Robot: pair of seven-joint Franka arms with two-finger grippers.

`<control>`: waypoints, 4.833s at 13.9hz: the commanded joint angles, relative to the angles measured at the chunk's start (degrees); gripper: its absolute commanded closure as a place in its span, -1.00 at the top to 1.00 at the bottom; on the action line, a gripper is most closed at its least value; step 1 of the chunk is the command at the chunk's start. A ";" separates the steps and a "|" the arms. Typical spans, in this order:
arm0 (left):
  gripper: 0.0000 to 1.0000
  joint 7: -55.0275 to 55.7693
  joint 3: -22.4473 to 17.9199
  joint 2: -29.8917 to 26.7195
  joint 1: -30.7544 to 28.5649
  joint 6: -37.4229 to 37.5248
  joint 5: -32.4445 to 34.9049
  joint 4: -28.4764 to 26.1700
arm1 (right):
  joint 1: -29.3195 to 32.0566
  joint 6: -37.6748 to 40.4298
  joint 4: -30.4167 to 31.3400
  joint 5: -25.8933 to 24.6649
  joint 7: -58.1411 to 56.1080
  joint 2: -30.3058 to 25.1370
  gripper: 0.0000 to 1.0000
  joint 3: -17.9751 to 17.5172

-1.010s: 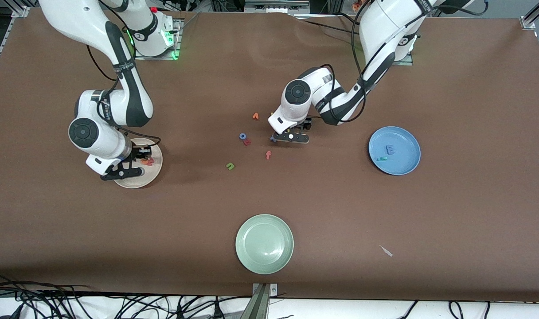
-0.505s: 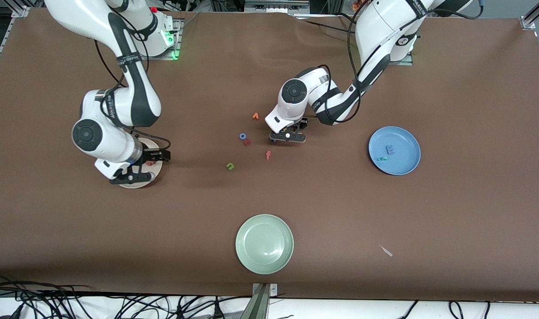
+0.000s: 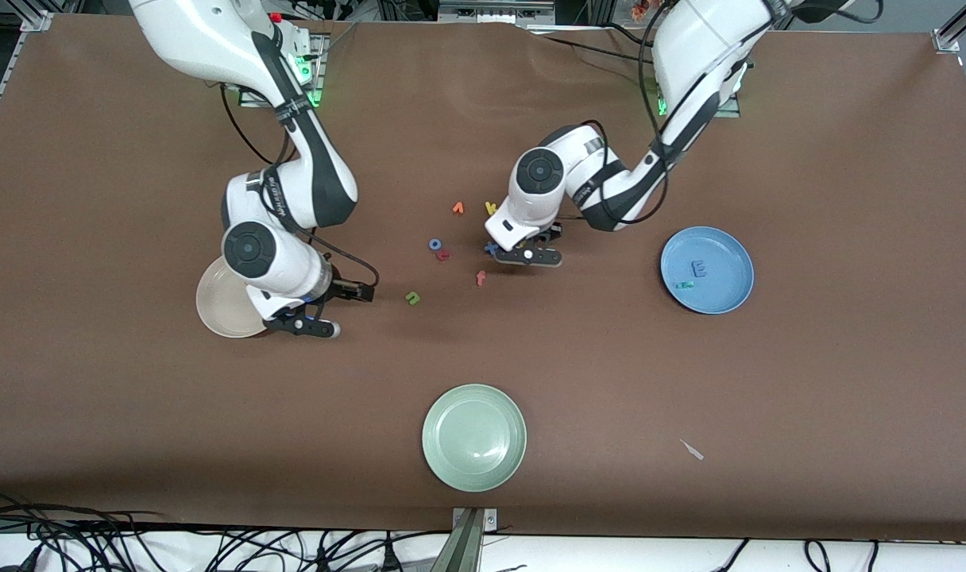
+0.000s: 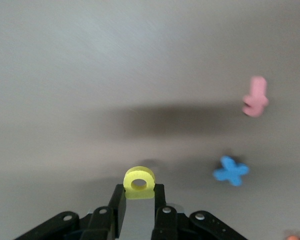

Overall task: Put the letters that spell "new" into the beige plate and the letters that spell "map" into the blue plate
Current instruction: 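Grasp the yellow letter with the left gripper while the right gripper reaches green u, then release the yellow letter on the blue plate while the right gripper grasps green u, then drop the green u on the white plate while the left gripper withdraws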

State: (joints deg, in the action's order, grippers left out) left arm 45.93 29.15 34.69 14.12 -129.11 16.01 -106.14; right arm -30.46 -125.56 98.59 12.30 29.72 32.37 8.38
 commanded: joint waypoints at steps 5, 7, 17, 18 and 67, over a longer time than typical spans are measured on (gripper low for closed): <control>-1.00 -24.44 -0.32 -9.91 -9.97 19.84 4.53 -1.35 | -5.30 -6.80 -2.26 0.80 24.13 5.16 1.00 -1.88; -1.00 -30.70 0.55 -10.08 -16.12 22.49 8.24 -1.61 | -6.01 -7.59 -2.17 0.80 27.13 5.60 1.00 -1.97; -0.72 -53.46 0.64 -10.79 -34.24 16.80 8.60 -13.56 | -8.82 -14.36 -1.30 0.89 32.06 9.11 0.98 -1.97; -0.31 -55.58 0.38 -10.18 -35.64 14.53 8.60 -13.74 | -8.82 -14.71 -1.30 0.89 32.24 9.29 0.90 -1.97; 1.00 -43.65 -22.04 -36.01 -15.00 36.74 -18.56 10.60 | -4.69 30.96 -6.90 -0.17 -20.49 -9.16 1.00 19.73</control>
State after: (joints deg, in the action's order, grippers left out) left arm 1.87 7.11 -2.45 -1.09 -94.01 -1.22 -97.82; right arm -35.40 -99.73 96.31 12.23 10.36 23.21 27.24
